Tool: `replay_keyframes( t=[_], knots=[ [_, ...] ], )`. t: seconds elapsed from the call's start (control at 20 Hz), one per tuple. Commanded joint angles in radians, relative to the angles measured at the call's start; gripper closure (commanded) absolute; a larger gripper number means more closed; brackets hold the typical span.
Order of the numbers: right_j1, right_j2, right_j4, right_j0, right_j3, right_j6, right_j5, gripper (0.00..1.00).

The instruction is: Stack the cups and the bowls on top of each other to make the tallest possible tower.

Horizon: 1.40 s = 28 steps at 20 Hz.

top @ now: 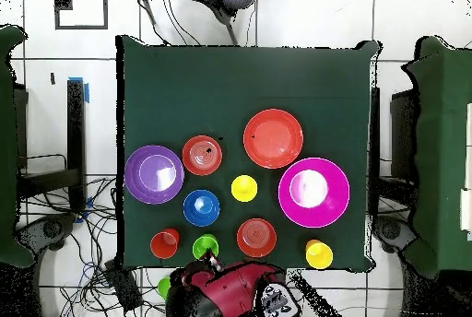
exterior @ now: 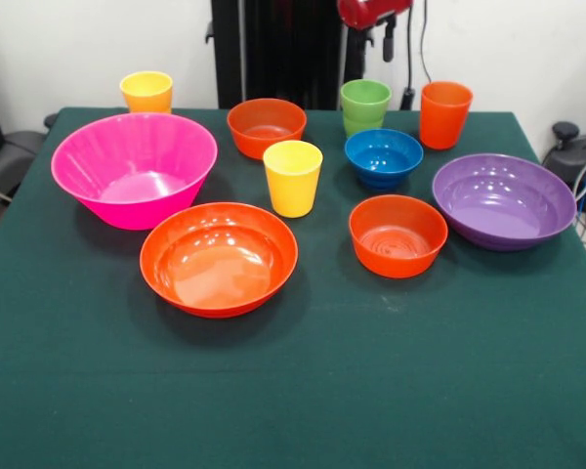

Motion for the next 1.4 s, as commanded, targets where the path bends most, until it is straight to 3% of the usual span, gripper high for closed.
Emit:
replay_keyframes(
  t=[0.05, 0.25, 0.4, 0.65, 1.1, 1.4],
  knots=[
    [0.017, 0.028, -0.034, -0.012, -0.065, 0.108, -0.019, 0.0],
    [0.043, 0.024, -0.044, 0.001, -0.063, 0.105, -0.025, 0.0],
    [0.158, -0.113, -0.026, 0.171, -0.105, 0.15, -0.154, 0.0],
    [0.268, -0.078, 0.004, 0.228, -0.104, 0.165, -0.181, 0.0],
    [0.333, -0.119, 0.055, 0.346, -0.146, 0.171, -0.259, 0.0],
    [0.325, -0.168, 0.051, 0.38, -0.159, 0.156, -0.304, 0.0]
  ],
)
